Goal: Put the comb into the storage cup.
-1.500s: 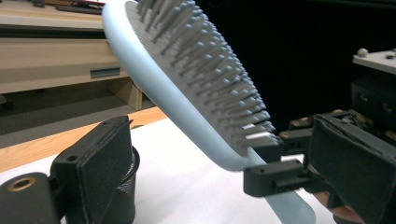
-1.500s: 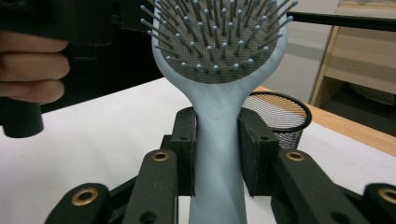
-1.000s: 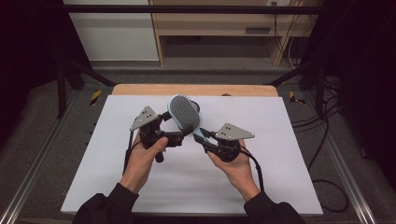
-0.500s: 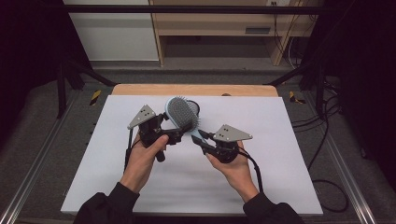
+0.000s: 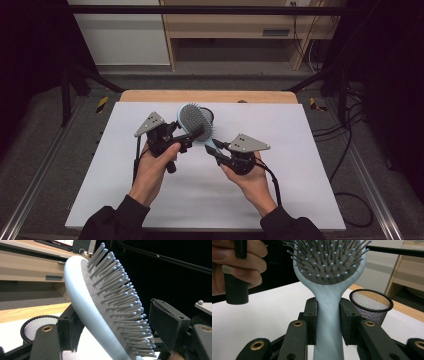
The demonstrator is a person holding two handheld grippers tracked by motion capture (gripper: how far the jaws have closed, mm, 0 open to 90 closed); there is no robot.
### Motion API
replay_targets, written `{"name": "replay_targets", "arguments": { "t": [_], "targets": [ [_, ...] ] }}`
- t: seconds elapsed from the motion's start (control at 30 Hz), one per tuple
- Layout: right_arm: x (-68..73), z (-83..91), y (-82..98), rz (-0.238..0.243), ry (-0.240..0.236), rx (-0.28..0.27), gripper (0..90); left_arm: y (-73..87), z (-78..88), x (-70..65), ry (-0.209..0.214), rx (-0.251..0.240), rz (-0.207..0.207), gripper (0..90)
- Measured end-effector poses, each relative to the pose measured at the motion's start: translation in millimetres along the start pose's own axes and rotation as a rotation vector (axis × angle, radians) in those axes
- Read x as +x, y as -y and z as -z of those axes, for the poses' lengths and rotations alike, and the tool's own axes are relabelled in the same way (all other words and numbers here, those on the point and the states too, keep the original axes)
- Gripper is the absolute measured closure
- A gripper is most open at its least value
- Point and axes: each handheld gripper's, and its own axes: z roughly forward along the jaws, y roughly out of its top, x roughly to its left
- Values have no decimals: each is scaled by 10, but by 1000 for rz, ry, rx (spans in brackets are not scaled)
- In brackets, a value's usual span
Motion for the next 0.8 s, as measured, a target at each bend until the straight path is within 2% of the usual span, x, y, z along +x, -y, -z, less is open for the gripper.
{"name": "replay_targets", "arguments": {
  "t": [0.23,0.4,0.53,0.63,0.8],
  "targets": [
    [-5,-3,3,-1,-5,3,698,0,-5,-12,-19,1,15,333],
    [-8,-9,13,-6,-9,10,698,0,-9,-25,-28,2,58,362],
    [-8,-14,21,-4,-9,16,698,-4,-4,-32,-28,5,73,387],
    [-3,-22,25,-1,-9,17,698,-13,4,-44,-27,-5,104,417],
    [1,-29,32,-3,-10,22,698,-19,7,-54,-32,-3,119,450]
  ]
}}
